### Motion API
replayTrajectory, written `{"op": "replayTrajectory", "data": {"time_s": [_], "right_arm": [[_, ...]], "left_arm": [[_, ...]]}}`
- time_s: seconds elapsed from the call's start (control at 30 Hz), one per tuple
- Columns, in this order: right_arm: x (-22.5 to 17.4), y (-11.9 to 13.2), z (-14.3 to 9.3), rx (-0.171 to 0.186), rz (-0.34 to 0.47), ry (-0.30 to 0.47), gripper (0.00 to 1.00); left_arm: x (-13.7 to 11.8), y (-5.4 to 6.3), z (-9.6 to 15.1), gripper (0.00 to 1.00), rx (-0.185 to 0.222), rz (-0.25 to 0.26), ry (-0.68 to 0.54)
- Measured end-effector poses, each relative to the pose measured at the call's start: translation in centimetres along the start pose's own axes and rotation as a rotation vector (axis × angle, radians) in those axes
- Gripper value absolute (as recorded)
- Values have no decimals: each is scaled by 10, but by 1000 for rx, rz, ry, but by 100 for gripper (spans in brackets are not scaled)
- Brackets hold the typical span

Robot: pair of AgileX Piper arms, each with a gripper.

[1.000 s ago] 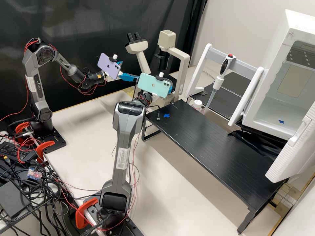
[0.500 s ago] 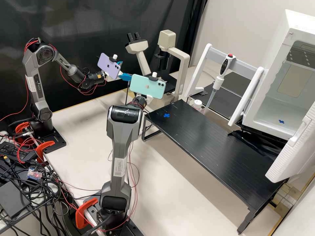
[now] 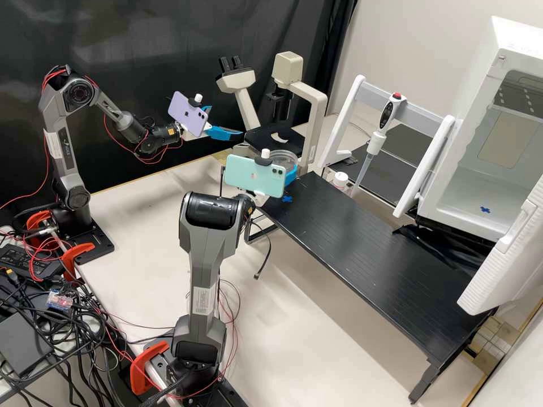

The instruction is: Move the petri dish to the bench

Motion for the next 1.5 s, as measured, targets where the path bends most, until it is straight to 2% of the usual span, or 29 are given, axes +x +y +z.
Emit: {"op": "replayTrajectory", "data": {"time_s": [0.03, 0.23, 0.37, 0.7, 1.2, 1.5], "right_arm": [[-9, 2, 5, -8, 4, -5, 0], [-42, 18, 28, 3, 30, -26, 0], [-59, 27, 39, 27, 61, -38, 0], [-79, 33, 54, 91, 57, -53, 0], [-63, 8, 48, 78, -46, -31, 0], [-54, 0, 54, 73, -49, -54, 0]], "left_arm": [[0, 0, 0, 100, 0, 0, 0], [0, 0, 0, 100, 0, 0, 0], [0, 0, 0, 100, 0, 0, 0], [0, 0, 0, 100, 0, 0, 0], [0, 0, 0, 100, 0, 0, 0], [0, 0, 0, 100, 0, 0, 0]]}}
